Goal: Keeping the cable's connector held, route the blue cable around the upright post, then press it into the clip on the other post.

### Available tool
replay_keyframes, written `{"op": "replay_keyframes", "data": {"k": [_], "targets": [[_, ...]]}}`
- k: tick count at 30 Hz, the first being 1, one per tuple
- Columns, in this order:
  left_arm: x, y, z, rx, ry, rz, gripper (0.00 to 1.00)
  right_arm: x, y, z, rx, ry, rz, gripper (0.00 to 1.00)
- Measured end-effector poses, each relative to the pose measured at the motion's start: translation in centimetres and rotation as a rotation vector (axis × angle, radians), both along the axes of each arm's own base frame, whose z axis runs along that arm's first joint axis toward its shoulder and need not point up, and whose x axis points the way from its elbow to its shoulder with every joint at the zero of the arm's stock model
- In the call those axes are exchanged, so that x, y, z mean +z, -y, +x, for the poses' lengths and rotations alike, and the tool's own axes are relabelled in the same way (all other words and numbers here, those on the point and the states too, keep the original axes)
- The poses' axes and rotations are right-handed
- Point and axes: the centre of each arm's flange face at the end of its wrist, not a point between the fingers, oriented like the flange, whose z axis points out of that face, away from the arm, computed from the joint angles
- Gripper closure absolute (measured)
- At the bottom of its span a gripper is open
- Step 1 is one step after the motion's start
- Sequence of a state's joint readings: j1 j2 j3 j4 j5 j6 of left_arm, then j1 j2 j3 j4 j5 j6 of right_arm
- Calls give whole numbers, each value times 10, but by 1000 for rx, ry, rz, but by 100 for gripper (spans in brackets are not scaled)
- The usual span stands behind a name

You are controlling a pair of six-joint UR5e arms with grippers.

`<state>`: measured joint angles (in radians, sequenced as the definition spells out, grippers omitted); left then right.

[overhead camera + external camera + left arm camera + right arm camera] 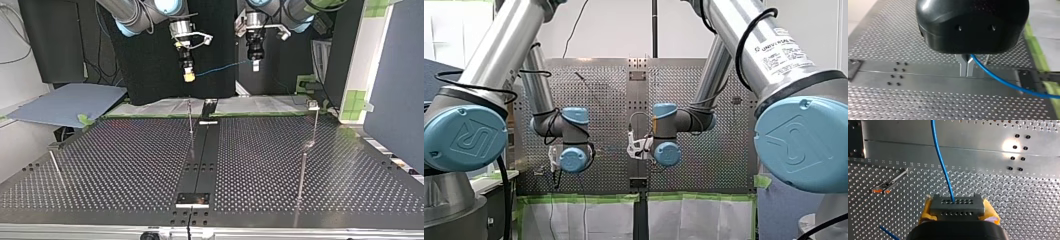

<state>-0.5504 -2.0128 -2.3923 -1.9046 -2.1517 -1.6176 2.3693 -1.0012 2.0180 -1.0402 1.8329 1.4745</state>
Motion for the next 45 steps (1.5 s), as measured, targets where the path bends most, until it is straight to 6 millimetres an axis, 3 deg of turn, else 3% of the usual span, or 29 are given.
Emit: {"op": "replay_keyframes", "data": {"k": [22, 32, 45], "targets": [[-6, -1, -2, -1, -18, 14, 100, -2, 2, -1, -6, -7, 2, 100], [-6, -1, -2, -1, -18, 14, 100, -52, -6, -15, -20, -140, 115, 100], [-6, -1, -2, -1, -18, 14, 100, -61, -12, -22, -20, -196, 169, 100]]}}
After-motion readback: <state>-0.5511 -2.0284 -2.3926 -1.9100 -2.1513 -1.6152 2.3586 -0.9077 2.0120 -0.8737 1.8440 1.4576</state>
